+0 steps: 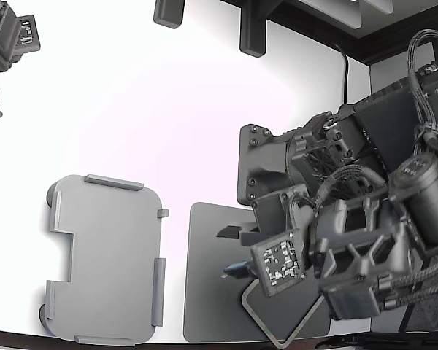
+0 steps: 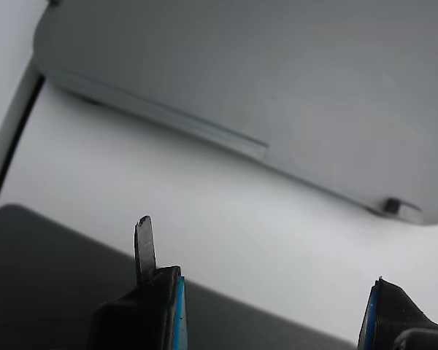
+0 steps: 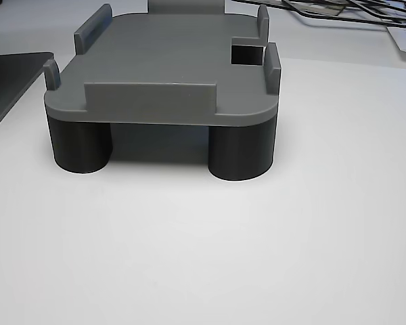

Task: Move top rectangular frame to the holder.

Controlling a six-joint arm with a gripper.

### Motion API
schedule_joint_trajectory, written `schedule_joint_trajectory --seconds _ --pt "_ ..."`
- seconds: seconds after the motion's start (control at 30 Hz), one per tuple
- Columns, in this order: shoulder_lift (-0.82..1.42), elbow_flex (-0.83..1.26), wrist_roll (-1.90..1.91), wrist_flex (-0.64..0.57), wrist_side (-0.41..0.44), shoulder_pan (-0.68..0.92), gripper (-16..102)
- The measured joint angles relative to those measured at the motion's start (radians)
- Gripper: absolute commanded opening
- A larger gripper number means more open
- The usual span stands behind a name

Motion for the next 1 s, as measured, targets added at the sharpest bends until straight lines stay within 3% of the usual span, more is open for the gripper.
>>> schedule_joint_trajectory --seconds 0.17,0.5,1.0 --pt "-0.069 -0.017 0.161 0.038 0.025 0.183 100" --pt "-0.152 -0.017 0.327 0.130 -0.107 0.407 99" --pt "-0.163 0.193 0.388 0.035 -0.106 0.551 98"
